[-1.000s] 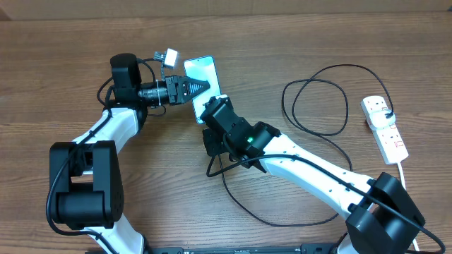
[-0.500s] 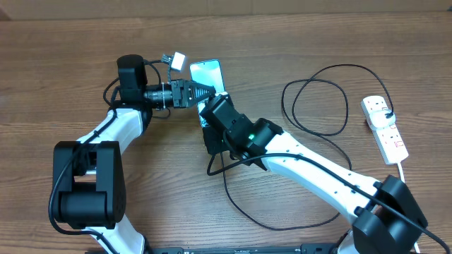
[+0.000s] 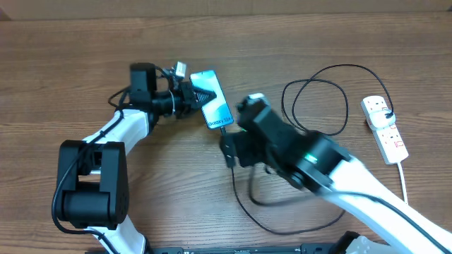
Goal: Plug charger to phone and switch on socket
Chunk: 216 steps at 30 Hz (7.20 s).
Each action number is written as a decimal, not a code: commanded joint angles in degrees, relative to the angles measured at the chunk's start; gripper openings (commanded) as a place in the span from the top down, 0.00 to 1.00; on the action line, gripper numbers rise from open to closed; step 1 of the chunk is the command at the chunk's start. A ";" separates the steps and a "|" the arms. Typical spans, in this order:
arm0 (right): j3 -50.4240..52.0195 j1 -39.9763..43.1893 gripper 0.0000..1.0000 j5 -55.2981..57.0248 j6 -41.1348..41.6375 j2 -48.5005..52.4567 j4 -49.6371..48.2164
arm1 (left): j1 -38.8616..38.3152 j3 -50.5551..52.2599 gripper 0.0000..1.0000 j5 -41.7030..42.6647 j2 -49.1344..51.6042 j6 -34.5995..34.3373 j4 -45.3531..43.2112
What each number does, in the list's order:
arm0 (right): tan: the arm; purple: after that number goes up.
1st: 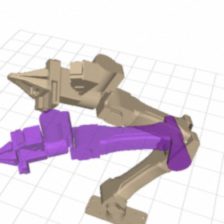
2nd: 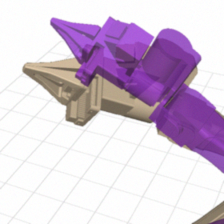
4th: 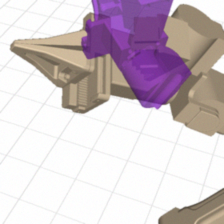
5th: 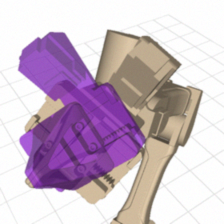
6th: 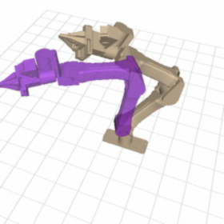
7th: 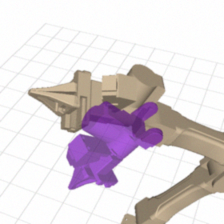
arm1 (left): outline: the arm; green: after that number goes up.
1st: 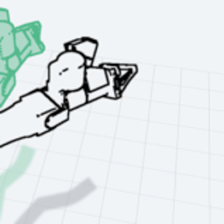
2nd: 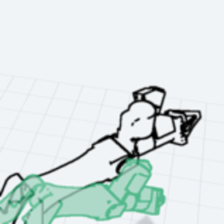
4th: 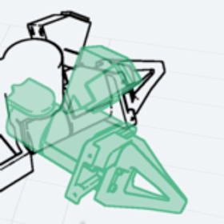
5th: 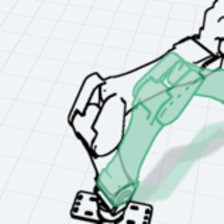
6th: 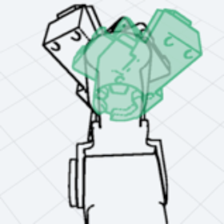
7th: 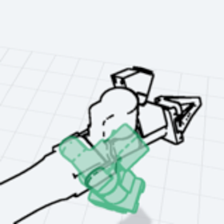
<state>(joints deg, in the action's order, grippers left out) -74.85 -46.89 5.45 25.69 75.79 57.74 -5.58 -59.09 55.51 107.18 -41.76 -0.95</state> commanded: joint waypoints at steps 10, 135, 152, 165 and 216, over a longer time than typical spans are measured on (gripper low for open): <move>-1.70 0.13 0.00 3.13 0.04 -12.98 5.20 | -5.03 0.02 0.96 -4.83 0.52 35.45 22.38; -1.68 0.13 0.00 2.43 7.76 -5.57 -4.11 | -3.61 0.02 0.00 -29.33 12.57 32.63 34.36; -1.68 0.13 0.00 2.40 7.76 -5.57 -2.54 | -3.61 0.02 0.00 -31.19 12.57 21.99 35.65; -1.68 0.13 0.00 2.40 7.76 -5.57 -2.56 | -3.61 0.02 0.00 -39.08 12.57 23.96 33.51; -1.68 0.13 0.00 0.48 7.76 -5.57 -7.10 | 0.98 -7.93 0.01 -45.62 -2.58 23.76 36.59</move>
<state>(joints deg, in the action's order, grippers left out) -75.11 -46.89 6.00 33.01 70.04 51.18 -6.02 -66.17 17.74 107.74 -16.88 33.89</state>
